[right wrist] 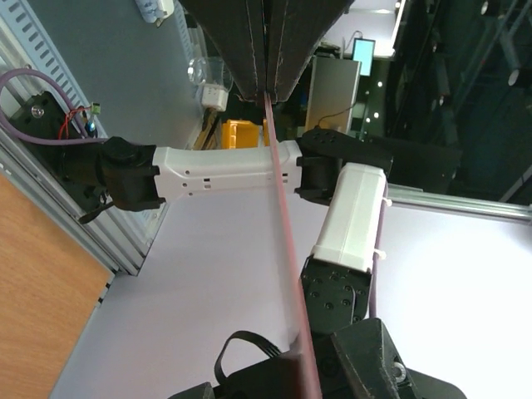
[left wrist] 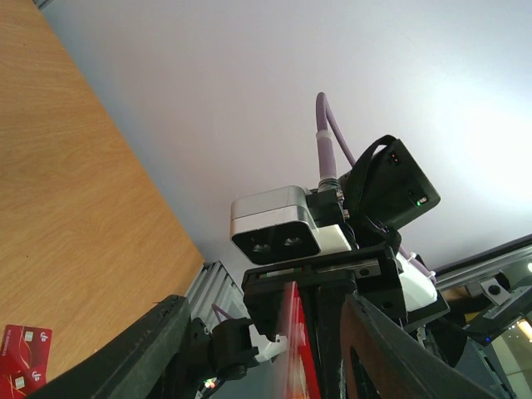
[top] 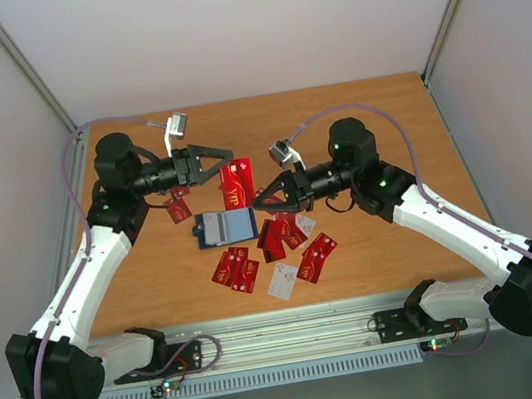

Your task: Put the credit cards into the card holder

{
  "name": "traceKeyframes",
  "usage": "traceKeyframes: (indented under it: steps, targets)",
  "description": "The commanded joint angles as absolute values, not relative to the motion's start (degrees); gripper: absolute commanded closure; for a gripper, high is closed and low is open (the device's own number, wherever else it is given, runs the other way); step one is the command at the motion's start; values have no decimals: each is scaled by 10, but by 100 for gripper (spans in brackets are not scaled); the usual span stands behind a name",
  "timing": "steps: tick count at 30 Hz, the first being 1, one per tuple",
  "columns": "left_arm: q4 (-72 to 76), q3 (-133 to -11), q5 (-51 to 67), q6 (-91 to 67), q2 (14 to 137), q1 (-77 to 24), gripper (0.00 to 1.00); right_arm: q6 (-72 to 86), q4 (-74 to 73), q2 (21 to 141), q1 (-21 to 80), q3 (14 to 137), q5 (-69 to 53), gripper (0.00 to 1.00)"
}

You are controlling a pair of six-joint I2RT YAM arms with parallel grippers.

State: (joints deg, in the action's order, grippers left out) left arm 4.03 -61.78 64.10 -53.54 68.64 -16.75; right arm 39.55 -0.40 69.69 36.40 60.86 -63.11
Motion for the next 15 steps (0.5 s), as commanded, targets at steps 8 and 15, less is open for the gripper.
traceKeyframes:
  steps: [8,15]
  targets:
    - [63,-623,672,-536,682,-169,48,352,-52,710,370,644,-608,99]
    - [12,-625,638,-505,656,-169,49,341,-76,717,370,651,-599,99]
